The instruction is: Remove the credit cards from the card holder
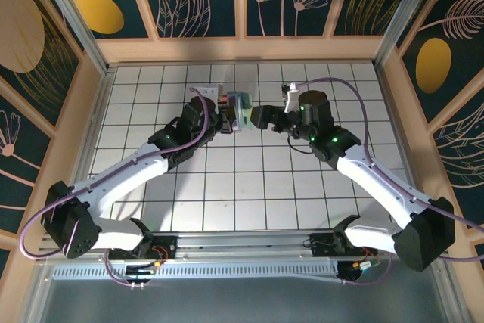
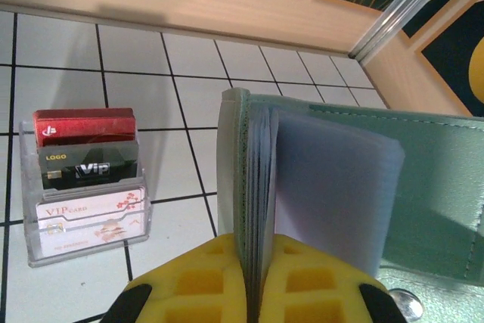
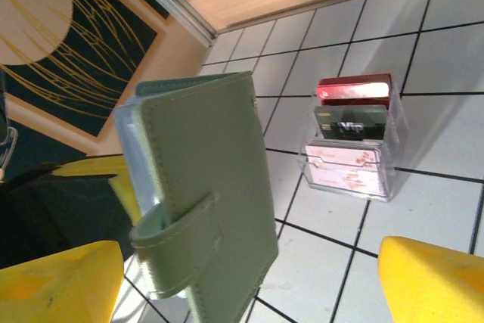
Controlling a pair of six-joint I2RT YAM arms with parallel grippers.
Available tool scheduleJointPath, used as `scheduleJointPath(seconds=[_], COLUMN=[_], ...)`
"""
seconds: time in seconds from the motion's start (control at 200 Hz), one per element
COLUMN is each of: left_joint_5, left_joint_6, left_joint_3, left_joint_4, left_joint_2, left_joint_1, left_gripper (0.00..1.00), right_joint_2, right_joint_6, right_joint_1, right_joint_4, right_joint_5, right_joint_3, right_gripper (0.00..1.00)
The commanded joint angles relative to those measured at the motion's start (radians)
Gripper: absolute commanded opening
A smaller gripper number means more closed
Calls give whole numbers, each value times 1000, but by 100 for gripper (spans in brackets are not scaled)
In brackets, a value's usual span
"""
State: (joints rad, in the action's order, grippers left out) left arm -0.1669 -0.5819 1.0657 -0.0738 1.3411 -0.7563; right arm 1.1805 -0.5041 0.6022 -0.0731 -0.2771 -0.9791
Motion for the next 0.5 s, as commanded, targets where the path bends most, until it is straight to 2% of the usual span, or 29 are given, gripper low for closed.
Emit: scheduleJointPath(seconds=[0.0,0.24,0.495], left_joint_5=[-20,-65,-85], left_joint_6=[33,86,131], left_joint_3=[39,96,109], left_joint_4=[-39,-109,-112], left_joint_2=[24,71,93], left_joint_1=[-13,-34,-51], left_gripper=[0,0,0], right_joint_2=[16,104,202], right_joint_6=[-23,-37,-31], right_joint_1=[-7,-23,-22], right_joint_4=[95,98,36], right_joint_5=[-82,-97,-50], right_joint_3=[-1,-57,-117], right_gripper=[87,88,82])
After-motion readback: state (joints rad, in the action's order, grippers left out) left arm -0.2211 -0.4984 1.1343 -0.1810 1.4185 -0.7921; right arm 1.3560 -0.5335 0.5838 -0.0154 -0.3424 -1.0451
